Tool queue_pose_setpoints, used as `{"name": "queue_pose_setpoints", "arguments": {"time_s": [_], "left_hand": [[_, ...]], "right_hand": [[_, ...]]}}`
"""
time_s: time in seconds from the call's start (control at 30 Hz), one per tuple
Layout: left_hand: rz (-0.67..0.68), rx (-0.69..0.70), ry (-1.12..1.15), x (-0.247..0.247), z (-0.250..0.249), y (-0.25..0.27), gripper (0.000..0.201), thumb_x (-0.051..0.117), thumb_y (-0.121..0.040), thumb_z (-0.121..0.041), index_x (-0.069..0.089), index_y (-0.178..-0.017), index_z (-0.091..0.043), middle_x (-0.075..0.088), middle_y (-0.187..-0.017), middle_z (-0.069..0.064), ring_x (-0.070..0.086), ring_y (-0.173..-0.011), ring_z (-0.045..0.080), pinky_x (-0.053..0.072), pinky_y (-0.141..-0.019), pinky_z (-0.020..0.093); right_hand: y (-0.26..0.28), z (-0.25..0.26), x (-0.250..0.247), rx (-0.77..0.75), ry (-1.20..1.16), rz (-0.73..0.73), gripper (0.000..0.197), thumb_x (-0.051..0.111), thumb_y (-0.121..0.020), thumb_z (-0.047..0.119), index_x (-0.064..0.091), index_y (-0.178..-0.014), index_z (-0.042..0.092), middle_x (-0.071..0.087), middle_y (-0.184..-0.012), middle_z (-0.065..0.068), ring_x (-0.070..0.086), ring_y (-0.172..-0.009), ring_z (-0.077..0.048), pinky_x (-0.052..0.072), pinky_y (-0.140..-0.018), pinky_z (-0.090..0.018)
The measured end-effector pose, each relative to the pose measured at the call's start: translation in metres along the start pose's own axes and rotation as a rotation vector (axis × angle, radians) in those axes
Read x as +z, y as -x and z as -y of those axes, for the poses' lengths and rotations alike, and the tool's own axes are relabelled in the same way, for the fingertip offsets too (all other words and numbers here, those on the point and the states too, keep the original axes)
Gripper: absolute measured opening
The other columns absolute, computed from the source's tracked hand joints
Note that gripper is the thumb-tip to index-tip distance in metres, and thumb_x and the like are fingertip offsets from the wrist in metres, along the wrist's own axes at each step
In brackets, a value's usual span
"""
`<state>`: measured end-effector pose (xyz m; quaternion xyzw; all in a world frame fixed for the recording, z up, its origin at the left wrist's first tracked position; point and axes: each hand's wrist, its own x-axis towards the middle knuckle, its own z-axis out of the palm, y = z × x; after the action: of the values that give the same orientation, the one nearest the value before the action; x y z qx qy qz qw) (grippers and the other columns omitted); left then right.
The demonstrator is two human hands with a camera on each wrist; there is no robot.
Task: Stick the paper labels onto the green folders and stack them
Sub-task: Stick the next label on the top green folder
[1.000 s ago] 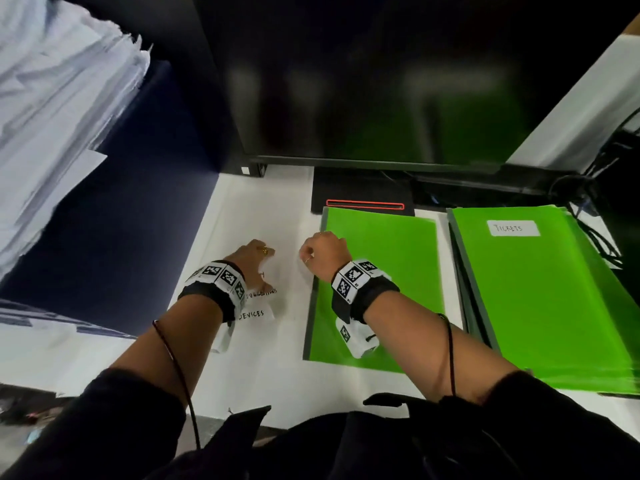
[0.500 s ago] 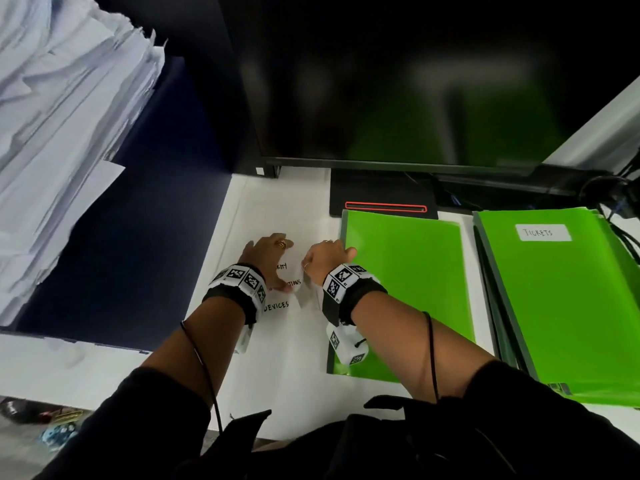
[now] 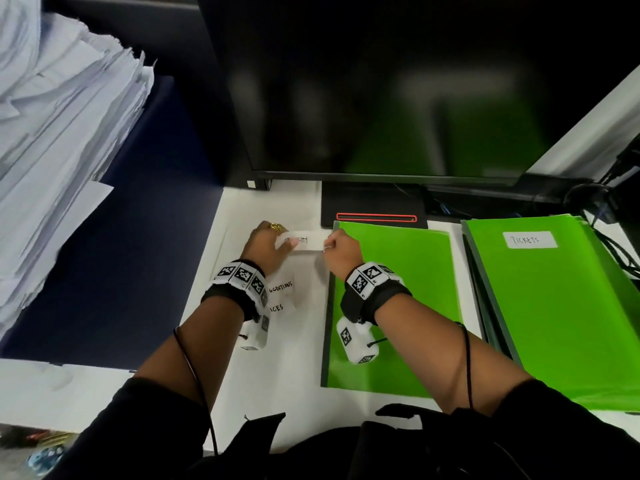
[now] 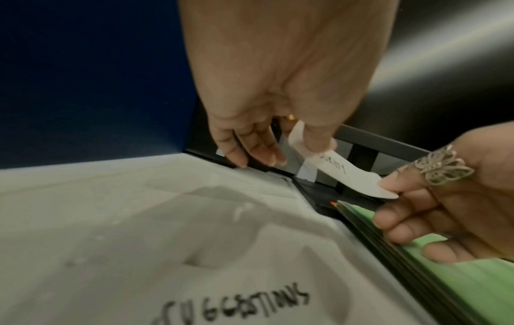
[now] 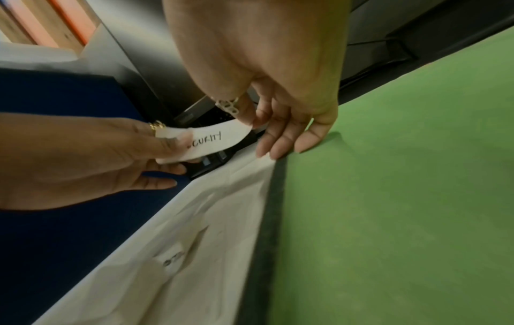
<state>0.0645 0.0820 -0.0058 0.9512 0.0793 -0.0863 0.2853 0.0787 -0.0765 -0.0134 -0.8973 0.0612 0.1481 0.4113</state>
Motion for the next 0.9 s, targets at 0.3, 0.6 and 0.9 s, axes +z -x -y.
{"name": "queue_pose_setpoints", "arguments": {"time_s": [0.3,0.6,0.9], "left_hand": [[-0.03,0.063,0.271,0.039,-0.082,-0.006,0.024,0.057,-0.092,-0.017,0.063,-0.113,-0.005,0.067,-0.11,0.013,0.06,-0.104,0.027,0.04,-0.086,0.023],[0.051,0.039,0.223,0.086,-0.134,-0.013,0.024,0.067,-0.085,-0.012,0.064,-0.103,0.003,0.065,-0.101,0.008,0.061,-0.093,0.023,0.044,-0.084,0.026],[0.088,0.002,0.126,0.097,-0.14,-0.019,0.042,0.065,-0.086,-0.007,0.05,-0.125,-0.014,0.066,-0.101,0.011,0.064,-0.097,0.025,0.052,-0.088,0.037]], "right_hand": [[-0.004,-0.056,-0.06,0.108,0.022,-0.2,0.033,0.046,-0.096,0.032,0.031,-0.068,0.022,0.053,-0.072,-0.003,0.053,-0.077,-0.024,0.044,-0.076,-0.033],[-0.009,-0.109,-0.112,0.24,0.143,-0.212,0.021,0.049,-0.096,0.034,0.046,-0.089,0.014,0.065,-0.106,-0.014,0.06,-0.101,-0.03,0.042,-0.075,-0.029],[-0.016,-0.115,-0.106,0.293,0.395,-0.188,0.037,0.045,-0.096,0.043,0.056,-0.111,0.011,0.062,-0.112,-0.011,0.058,-0.107,-0.028,0.048,-0.086,-0.037]]}}
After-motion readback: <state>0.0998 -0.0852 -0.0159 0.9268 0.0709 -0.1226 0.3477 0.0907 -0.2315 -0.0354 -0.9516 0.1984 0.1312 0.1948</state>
